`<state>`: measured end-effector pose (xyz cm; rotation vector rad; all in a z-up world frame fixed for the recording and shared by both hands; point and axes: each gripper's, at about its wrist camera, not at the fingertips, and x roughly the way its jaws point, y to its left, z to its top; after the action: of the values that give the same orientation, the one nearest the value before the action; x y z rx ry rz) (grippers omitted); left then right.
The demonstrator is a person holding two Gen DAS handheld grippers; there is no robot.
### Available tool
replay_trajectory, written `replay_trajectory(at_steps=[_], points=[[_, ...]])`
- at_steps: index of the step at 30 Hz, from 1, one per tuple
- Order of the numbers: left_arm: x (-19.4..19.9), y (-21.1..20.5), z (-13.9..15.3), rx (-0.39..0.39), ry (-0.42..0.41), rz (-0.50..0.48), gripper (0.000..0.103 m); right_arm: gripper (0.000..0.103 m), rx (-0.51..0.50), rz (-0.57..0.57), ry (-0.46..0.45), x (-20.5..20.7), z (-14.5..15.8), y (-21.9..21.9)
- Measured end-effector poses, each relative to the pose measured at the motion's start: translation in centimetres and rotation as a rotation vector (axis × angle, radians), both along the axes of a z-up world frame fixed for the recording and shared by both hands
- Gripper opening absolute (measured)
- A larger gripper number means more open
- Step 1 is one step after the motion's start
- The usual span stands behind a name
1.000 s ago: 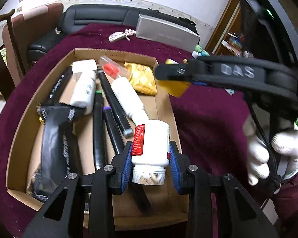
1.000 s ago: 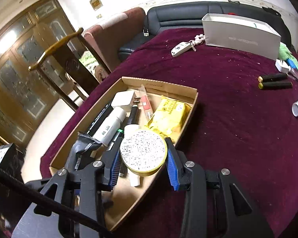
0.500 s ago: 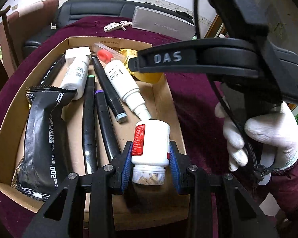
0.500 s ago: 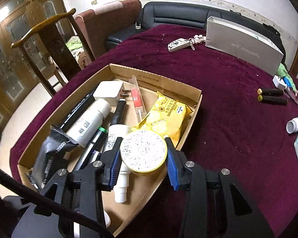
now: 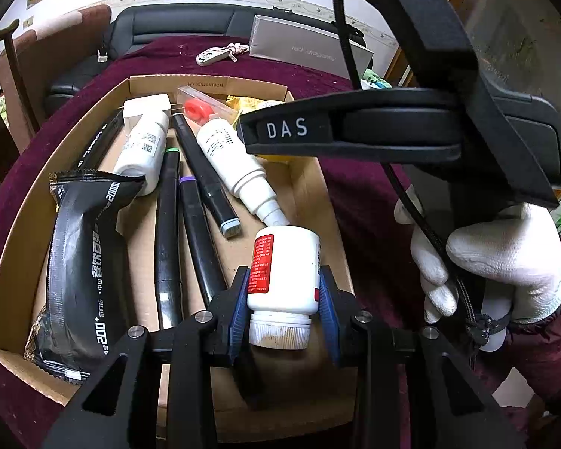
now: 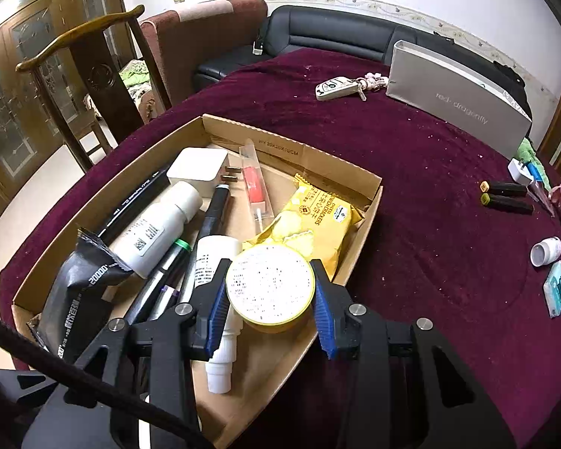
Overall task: Organize objects
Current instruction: 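Carry the tin and pill bottle into the box and open both grippers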
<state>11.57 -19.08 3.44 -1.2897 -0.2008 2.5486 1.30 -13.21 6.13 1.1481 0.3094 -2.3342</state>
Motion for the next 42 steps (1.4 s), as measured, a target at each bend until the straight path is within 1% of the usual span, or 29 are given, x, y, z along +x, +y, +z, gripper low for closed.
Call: replay_trajectory(at_steps=[6,15,22,25,27,30,34,36,38,40,42], points=[[0.2,0.0,0.0,-0.001,0.007,0.007,0.03,0.038,0.024,-0.003,0.018,-0.1,-0.1,-0.2],[-0.1,-0.3,0.1,0.014,0.007,0.012,0.032,0.038,0.033,-0.002,0.005,-0.3,-0.4,-0.3],[0.0,-0.4,0.1,0.019,0.012,0.018,0.04,0.039,0.036,-0.004,-0.009,-0.3,-0.7,-0.6],[0.0,-0.8,0.1,0.043,0.01,0.03,0.045,0.039,0.032,-0.013,-0.014,-0.4,-0.7,-0.6],[-0.1,-1.3,0.2,0.075,0.009,0.043,0.045,0.04,0.03,-0.017,-0.019,-0.3,-0.6,-0.6],[0.2,-2.2,1.0,0.111,0.035,0.062,0.045,0.045,0.004,-0.015,-0.019,-0.2,-0.1,-0.4],[1.2,-2.3,2.8,0.122,0.086,0.061,0.046,0.045,-0.039,-0.025,0.002,0.4,1.3,0.3],[1.7,-2.0,3.9,0.128,0.113,0.047,0.049,0.045,-0.065,-0.038,0.02,0.7,2.3,1.2],[1.8,-2.0,4.7,0.139,0.126,0.035,0.05,0.049,-0.092,-0.06,0.036,1.0,3.4,2.7],[2.2,-1.3,5.5,0.156,0.137,0.014,0.05,0.055,-0.115,-0.088,0.046,1.1,4.2,4.4],[2.5,-0.4,6.2,0.168,0.145,-0.011,0.05,0.055,-0.132,-0.123,0.051,1.2,4.7,6.6]])
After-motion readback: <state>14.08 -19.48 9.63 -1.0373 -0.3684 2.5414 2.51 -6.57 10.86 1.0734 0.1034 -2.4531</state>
